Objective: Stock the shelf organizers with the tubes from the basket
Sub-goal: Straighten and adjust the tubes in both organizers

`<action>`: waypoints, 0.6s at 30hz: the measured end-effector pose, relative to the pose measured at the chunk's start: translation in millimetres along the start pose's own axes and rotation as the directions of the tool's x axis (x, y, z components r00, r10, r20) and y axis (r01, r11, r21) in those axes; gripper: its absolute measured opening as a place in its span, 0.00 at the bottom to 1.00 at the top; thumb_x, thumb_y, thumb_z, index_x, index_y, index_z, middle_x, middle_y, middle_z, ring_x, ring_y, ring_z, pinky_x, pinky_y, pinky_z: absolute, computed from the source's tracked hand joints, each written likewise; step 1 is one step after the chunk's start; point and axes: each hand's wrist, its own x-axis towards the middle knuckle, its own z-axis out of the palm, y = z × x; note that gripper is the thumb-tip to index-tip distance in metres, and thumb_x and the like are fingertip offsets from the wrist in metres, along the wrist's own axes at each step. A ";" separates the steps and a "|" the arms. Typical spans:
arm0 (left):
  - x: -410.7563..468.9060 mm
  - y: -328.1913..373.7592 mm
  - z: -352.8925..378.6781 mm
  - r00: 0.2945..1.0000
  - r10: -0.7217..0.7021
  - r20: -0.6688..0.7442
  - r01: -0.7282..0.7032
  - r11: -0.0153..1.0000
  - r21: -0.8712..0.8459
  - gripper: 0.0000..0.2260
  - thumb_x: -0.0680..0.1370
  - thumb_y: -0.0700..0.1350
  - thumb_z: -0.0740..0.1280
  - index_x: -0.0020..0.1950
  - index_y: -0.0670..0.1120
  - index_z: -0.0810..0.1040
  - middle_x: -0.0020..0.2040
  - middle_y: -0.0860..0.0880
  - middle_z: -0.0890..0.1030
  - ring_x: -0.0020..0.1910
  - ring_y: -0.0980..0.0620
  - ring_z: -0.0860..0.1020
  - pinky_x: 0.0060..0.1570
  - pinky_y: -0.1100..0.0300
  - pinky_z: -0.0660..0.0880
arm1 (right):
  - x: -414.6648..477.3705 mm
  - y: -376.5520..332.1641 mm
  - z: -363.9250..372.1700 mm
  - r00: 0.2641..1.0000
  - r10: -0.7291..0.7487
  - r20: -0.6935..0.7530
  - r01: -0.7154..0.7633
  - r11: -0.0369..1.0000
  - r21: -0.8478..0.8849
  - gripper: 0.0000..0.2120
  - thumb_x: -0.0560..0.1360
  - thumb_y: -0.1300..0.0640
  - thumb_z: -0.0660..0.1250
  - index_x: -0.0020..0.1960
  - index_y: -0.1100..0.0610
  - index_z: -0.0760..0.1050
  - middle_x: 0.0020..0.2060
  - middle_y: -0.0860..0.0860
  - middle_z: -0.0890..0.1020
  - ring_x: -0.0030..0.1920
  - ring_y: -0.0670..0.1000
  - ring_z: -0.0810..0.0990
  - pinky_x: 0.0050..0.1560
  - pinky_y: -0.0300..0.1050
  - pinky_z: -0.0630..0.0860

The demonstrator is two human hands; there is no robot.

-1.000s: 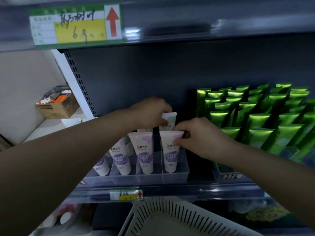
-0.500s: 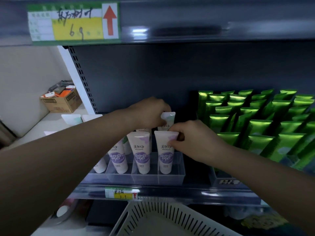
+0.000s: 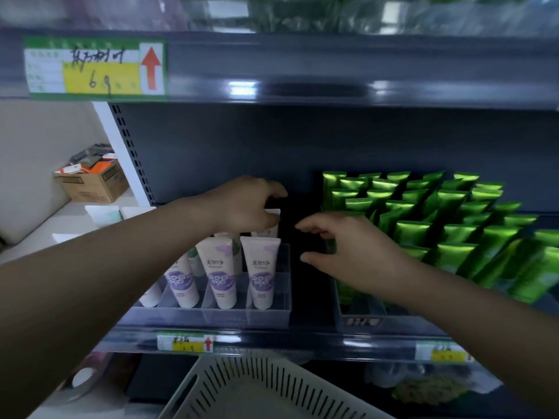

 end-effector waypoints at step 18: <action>-9.2 109.0 33.6 0.986 0.087 -0.145 -0.097 0.994 -0.059 0.16 0.74 0.52 0.69 0.61 0.51 0.76 0.57 0.52 0.80 0.52 0.53 0.78 0.53 0.58 0.75 | -64.8 77.3 -81.2 0.990 0.135 -0.050 -0.144 0.947 -0.286 0.13 0.73 0.52 0.70 0.57 0.50 0.78 0.55 0.47 0.79 0.48 0.44 0.75 0.44 0.33 0.64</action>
